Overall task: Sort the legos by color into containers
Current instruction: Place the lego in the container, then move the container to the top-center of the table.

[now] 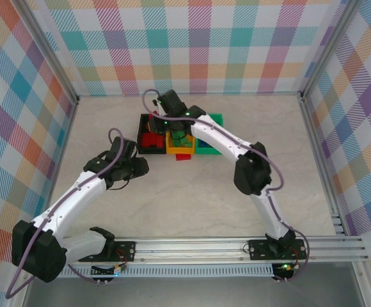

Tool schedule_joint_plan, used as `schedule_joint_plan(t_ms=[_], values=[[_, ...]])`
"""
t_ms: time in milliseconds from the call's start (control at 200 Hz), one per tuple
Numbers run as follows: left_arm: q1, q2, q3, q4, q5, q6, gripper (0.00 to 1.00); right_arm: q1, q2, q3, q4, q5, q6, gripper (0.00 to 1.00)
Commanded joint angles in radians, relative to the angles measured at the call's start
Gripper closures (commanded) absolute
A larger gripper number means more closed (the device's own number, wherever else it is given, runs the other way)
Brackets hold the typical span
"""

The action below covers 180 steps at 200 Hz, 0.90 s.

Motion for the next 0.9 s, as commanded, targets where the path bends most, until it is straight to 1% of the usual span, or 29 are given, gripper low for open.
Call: schedule_joint_plan(t_ms=[0, 40, 90, 195, 340, 465, 645, 805, 895], values=[[0.012, -0.046, -0.016, -0.059, -0.002, -0.019, 0.57, -0.014, 0.126, 0.242, -0.205, -0.026, -0.026, 0.49], [0.012, -0.057, -0.020, -0.064, 0.005, -0.018, 0.56, -0.010, 0.128, 0.255, -0.216, -0.025, -0.030, 0.44], [0.012, -0.062, -0.029, -0.064, 0.012, -0.017, 0.56, -0.005, 0.092, 0.191, -0.184, -0.016, -0.035, 0.41], [0.011, -0.049, -0.055, -0.035, 0.037, -0.020, 0.56, 0.004, -0.025, -0.015, -0.092, -0.011, -0.031, 0.40], [0.012, 0.031, -0.064, 0.038, 0.112, -0.023, 0.55, 0.003, -0.214, -0.342, 0.027, 0.024, -0.024, 0.40], [0.010, 0.131, -0.036, 0.103, 0.164, -0.023, 0.56, 0.003, -0.381, -0.596, 0.097, 0.075, -0.009, 0.40], [0.010, 0.308, 0.046, 0.178, 0.218, -0.009, 0.57, 0.001, -0.586, -0.898, 0.140, 0.150, 0.039, 0.40], [0.008, 0.477, 0.152, 0.255, 0.236, 0.026, 0.58, 0.001, -0.741, -1.114, 0.163, 0.198, 0.089, 0.40], [0.010, 0.601, 0.252, 0.256, 0.253, 0.041, 0.58, 0.000, -0.804, -1.196, 0.164, 0.222, 0.111, 0.40]])
